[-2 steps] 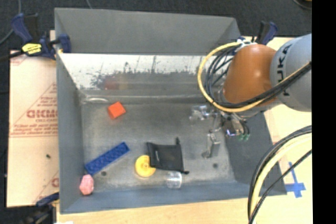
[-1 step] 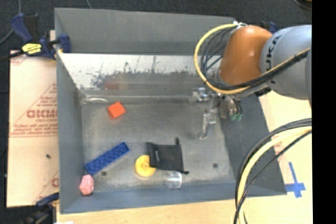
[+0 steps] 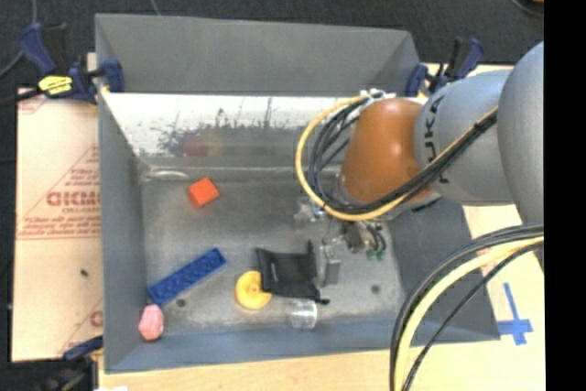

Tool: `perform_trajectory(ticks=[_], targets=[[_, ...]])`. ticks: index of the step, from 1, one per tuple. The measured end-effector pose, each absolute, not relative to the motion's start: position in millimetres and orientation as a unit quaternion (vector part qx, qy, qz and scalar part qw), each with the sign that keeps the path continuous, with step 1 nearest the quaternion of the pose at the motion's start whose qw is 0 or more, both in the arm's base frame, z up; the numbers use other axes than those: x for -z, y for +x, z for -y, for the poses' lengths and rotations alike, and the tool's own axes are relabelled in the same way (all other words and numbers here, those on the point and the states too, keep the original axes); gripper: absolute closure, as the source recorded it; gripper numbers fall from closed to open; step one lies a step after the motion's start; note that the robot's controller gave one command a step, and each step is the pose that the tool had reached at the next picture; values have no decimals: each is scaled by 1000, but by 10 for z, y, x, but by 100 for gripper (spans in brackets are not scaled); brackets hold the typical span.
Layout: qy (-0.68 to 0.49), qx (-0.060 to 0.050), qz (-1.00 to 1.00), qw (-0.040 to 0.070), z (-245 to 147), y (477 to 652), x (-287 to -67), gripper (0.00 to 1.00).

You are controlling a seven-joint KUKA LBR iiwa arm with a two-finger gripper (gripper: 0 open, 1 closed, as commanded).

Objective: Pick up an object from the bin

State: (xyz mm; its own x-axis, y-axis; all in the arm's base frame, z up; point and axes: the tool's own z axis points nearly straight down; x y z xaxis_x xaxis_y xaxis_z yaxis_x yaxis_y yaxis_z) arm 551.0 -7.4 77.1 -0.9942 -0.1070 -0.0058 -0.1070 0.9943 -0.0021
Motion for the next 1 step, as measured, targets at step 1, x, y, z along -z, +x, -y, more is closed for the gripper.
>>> perform_trajectory(ticks=[1], targets=[[-87,0,-996,3,16,5606,-724,0]])
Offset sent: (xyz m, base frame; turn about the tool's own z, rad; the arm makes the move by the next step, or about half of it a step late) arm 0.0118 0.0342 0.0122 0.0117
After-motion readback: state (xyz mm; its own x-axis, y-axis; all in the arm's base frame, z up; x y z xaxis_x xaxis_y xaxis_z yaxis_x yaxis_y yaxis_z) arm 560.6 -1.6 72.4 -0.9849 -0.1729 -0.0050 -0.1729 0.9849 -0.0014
